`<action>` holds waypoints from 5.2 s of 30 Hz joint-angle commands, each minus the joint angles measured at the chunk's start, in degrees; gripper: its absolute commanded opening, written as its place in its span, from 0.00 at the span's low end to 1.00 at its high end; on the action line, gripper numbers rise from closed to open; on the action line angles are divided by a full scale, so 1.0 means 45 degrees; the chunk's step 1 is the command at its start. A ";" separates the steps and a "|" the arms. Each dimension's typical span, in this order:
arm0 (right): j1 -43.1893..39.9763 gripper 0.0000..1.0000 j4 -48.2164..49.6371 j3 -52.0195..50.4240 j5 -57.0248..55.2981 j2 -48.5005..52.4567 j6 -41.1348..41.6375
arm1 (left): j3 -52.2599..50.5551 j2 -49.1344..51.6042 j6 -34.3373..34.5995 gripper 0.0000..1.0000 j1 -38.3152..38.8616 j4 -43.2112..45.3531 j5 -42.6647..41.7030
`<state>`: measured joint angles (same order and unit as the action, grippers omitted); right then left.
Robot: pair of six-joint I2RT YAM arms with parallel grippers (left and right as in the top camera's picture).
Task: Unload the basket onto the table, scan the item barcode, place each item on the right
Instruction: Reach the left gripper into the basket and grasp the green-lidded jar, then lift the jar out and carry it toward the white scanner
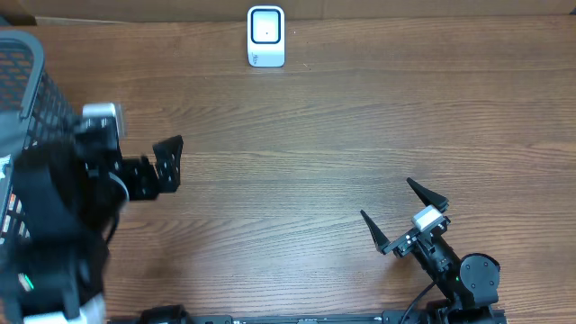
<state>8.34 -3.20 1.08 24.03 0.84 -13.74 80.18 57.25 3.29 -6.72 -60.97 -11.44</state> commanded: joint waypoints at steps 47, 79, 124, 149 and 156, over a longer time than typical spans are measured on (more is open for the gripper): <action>0.0063 1.00 0.0015 -0.0136 0.0039 -0.0151 0.0058 | 0.8704 1.2186 0.2696 1.00 -0.8529 -0.2822 0.2215; 0.0063 1.00 0.0015 -0.0136 0.0044 -0.0151 0.0058 | 0.8689 1.5999 0.1384 0.88 -0.7936 -0.3084 0.1307; 0.0063 1.00 0.0015 -0.0136 0.0039 -0.0151 0.0058 | 1.8792 1.5985 0.2409 0.41 -0.7504 -0.7966 0.1841; 0.0063 1.00 0.0015 -0.0136 0.0044 -0.0151 0.0058 | 1.9540 0.9743 0.2560 0.40 -0.0568 -0.7961 -0.0141; 0.0063 1.00 0.0015 -0.0136 0.0044 -0.0151 0.0058 | 1.5795 0.9831 0.2623 0.35 0.2356 -0.7941 0.0301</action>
<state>8.36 -3.22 1.08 24.03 0.84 -13.74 156.94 101.14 14.06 -0.21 -96.92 -11.33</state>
